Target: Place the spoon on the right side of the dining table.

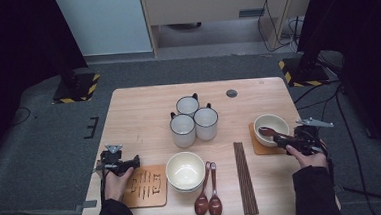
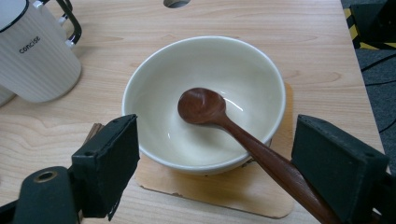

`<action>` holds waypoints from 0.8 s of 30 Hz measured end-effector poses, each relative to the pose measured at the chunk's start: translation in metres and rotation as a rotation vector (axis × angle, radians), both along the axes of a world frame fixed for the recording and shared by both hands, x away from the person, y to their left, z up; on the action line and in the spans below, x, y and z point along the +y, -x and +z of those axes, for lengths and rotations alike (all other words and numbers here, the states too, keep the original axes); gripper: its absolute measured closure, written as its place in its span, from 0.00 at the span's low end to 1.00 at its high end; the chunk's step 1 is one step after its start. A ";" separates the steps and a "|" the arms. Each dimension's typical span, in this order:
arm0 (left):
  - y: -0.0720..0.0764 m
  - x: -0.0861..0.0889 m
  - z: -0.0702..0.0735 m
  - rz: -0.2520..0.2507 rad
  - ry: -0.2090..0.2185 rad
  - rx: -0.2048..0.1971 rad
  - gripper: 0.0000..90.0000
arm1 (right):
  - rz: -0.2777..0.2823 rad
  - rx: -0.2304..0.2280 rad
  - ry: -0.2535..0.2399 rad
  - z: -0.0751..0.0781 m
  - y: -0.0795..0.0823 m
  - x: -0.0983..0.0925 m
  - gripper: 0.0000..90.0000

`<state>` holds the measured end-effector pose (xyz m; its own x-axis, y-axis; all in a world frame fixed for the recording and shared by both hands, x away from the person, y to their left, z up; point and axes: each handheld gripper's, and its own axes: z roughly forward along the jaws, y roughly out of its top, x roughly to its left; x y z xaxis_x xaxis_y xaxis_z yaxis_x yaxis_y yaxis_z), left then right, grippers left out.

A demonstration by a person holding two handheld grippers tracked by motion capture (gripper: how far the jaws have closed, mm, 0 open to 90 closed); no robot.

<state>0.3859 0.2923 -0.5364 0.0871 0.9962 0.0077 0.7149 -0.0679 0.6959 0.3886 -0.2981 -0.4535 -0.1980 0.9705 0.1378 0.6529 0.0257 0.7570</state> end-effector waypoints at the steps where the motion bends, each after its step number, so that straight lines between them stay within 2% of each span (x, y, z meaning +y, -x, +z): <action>1: 0.000 0.000 0.000 0.000 0.000 0.000 0.01 | -0.004 -0.003 -0.002 0.000 0.000 -0.001 0.17; 24: 0.000 0.000 0.000 0.000 0.000 0.000 0.01 | -0.021 -0.005 0.004 0.004 0.003 -0.009 0.16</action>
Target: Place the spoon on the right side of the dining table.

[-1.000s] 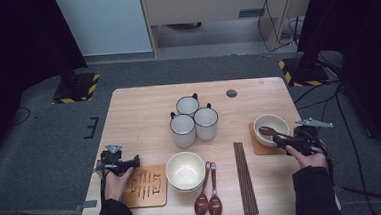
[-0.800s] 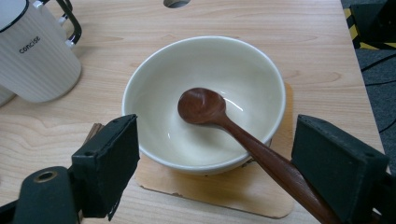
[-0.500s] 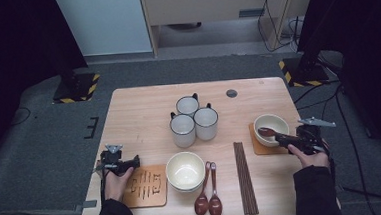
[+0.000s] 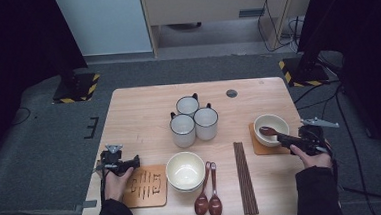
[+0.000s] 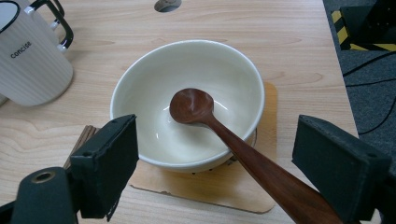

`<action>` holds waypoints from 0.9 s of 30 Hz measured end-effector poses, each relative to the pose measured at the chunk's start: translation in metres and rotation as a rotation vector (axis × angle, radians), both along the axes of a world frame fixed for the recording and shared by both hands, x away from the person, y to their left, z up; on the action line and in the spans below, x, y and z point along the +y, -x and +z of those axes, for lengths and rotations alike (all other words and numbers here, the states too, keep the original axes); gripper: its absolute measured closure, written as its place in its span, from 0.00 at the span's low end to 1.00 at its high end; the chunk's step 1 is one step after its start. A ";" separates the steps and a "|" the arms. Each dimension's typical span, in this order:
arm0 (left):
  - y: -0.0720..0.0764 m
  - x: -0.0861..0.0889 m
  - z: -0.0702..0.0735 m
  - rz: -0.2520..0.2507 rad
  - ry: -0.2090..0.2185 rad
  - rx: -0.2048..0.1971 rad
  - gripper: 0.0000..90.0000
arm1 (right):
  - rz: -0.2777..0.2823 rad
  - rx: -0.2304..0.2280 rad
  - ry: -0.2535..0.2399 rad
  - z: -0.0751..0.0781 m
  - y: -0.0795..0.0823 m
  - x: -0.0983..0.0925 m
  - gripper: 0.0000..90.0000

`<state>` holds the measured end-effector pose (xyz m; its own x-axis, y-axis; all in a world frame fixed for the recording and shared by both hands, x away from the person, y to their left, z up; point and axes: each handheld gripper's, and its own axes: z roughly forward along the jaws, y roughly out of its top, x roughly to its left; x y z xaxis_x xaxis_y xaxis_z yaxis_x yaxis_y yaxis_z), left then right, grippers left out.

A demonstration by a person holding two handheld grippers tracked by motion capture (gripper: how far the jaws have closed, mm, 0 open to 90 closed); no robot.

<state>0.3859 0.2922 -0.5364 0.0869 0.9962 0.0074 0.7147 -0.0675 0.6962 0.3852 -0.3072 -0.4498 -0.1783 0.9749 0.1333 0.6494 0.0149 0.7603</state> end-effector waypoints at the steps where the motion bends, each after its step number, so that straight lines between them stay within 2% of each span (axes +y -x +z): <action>1: 0.000 0.000 0.000 0.000 0.000 0.000 0.01 | 0.000 0.000 0.002 0.000 0.000 0.000 0.16; 9: 0.000 0.000 0.000 -0.003 -0.001 0.001 0.01 | 0.008 0.006 0.016 -0.003 0.002 0.001 0.17; 27: 0.000 0.000 0.000 -0.001 0.001 -0.002 0.01 | 0.027 0.012 0.012 -0.004 0.011 0.010 0.18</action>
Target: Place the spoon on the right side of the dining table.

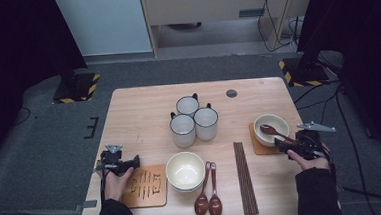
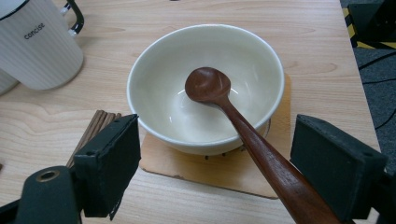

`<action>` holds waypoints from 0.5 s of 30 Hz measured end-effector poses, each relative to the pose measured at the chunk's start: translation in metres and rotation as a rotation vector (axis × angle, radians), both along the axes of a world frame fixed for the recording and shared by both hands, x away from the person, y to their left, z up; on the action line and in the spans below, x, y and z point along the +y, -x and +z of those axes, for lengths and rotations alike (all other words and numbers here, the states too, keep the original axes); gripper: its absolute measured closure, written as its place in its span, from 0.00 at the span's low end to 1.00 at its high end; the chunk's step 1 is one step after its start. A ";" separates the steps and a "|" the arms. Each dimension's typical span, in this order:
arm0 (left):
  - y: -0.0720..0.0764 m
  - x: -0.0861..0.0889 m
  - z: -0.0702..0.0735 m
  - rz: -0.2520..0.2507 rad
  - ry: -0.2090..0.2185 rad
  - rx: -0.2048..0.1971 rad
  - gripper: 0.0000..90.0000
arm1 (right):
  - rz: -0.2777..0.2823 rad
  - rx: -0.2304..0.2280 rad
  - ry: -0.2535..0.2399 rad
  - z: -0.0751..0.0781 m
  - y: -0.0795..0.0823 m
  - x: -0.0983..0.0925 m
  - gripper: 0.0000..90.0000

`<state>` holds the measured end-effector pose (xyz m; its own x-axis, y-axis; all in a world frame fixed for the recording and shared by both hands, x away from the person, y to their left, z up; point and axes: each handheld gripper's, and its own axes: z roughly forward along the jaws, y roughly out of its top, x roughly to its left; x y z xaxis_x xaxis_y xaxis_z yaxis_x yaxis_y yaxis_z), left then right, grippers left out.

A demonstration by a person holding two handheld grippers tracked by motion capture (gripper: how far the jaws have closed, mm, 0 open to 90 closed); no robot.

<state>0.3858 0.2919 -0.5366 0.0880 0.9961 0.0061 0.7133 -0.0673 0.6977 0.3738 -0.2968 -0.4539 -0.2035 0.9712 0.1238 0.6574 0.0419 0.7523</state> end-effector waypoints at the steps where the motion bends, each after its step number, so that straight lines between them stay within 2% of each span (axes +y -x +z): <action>1: 0.000 0.000 0.000 0.000 0.000 0.000 0.01 | 0.000 0.001 -0.003 0.000 0.000 0.001 0.18; 15: 0.000 0.000 0.000 0.000 0.000 0.000 0.01 | 0.015 0.003 -0.030 -0.001 0.007 0.007 0.19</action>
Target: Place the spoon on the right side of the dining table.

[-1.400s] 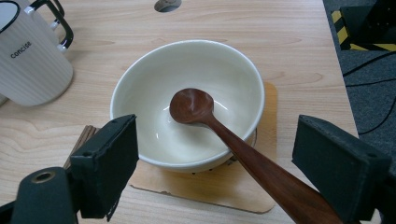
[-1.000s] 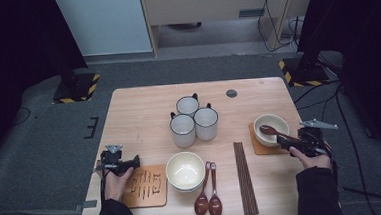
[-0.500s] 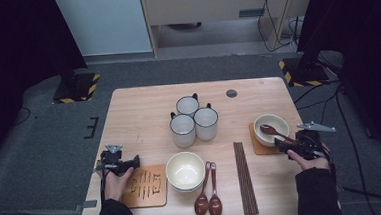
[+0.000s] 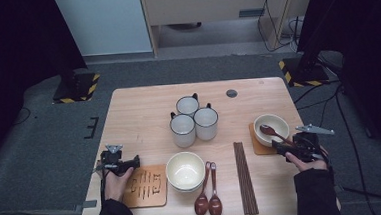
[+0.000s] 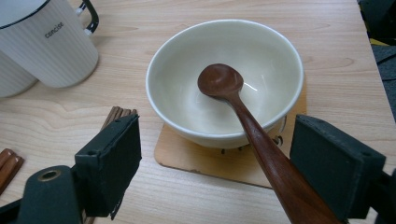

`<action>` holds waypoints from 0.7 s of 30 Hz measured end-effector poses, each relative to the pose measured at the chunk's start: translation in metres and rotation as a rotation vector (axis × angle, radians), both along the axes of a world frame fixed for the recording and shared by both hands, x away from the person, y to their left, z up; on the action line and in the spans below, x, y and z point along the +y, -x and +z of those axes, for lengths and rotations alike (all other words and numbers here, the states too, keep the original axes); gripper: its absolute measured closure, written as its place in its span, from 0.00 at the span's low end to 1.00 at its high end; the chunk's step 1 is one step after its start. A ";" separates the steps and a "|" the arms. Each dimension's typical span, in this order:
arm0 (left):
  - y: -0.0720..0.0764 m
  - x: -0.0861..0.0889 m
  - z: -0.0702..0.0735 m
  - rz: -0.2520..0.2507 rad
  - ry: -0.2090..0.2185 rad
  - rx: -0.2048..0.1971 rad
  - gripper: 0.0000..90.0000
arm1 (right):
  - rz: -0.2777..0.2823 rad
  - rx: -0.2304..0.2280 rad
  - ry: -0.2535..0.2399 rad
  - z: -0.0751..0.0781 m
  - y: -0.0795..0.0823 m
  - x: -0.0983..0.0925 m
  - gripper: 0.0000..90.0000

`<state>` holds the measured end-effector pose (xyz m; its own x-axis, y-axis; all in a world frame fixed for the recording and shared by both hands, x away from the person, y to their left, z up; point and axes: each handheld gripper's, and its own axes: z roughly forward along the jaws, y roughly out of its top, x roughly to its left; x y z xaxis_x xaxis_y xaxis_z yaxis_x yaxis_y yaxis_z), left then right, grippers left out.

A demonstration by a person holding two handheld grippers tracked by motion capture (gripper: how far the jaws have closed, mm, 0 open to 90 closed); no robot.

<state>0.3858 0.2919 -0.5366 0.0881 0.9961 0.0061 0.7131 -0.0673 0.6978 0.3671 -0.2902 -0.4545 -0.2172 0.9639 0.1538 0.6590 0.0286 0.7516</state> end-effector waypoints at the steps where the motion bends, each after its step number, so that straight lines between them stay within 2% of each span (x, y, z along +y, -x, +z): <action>1: 0.000 0.000 0.000 0.000 0.000 0.000 0.01 | -0.001 0.002 -0.002 0.000 0.001 0.001 0.19; 21: 0.000 0.000 0.000 0.000 0.000 0.000 0.01 | 0.044 0.014 -0.008 -0.001 0.007 0.015 0.18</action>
